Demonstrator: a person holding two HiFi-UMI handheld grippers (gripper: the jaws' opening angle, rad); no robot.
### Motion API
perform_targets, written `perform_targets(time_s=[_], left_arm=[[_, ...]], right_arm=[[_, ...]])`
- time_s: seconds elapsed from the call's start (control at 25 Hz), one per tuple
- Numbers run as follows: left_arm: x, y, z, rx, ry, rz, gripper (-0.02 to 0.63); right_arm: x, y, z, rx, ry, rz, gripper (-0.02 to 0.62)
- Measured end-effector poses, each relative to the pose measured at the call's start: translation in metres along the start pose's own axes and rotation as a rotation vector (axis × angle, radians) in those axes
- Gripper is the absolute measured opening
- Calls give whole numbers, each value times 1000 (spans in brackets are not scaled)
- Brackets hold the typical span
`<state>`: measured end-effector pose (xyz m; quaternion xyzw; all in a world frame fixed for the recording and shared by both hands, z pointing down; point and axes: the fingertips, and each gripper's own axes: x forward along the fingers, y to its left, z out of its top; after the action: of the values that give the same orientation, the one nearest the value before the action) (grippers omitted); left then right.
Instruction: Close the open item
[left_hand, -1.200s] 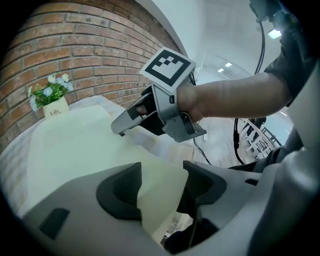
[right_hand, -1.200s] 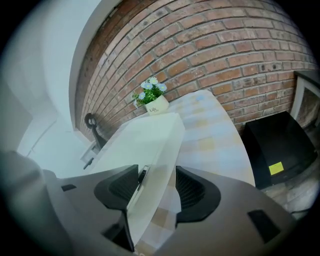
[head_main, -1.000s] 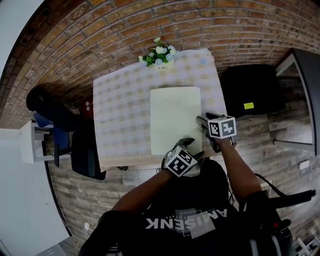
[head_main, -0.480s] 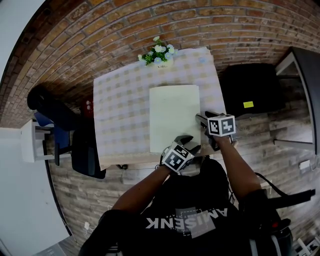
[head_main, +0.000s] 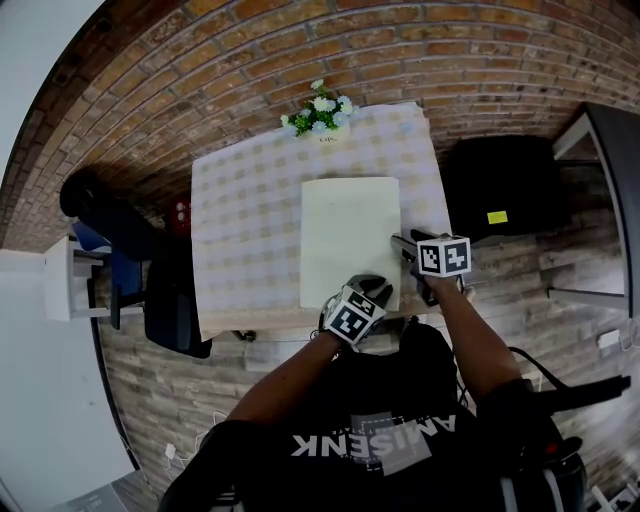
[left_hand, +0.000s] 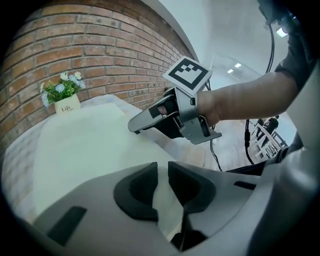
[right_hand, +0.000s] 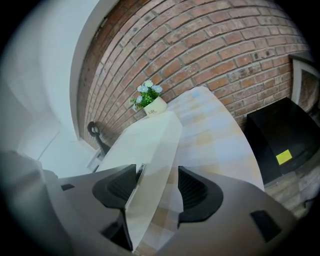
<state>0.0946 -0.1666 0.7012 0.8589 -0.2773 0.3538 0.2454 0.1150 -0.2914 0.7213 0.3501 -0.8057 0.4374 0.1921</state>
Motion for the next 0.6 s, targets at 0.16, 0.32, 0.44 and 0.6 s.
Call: perform_targets(time_s=[0.16, 0.32, 0.44, 0.6], left_arm=[[1, -1, -2, -4, 2, 16, 74], [-3, -1, 4, -14, -7, -14, 95], [-10, -2, 6, -31, 7, -54, 101], [-24, 6, 9, -71, -13, -67, 101]], right_arm=[[0, -2, -1, 58, -7, 18, 272], [0, -3, -1, 107, 4, 35, 284], [-3, 0, 0, 81, 27, 23, 284], [-10, 0, 4, 34, 53, -26, 282]])
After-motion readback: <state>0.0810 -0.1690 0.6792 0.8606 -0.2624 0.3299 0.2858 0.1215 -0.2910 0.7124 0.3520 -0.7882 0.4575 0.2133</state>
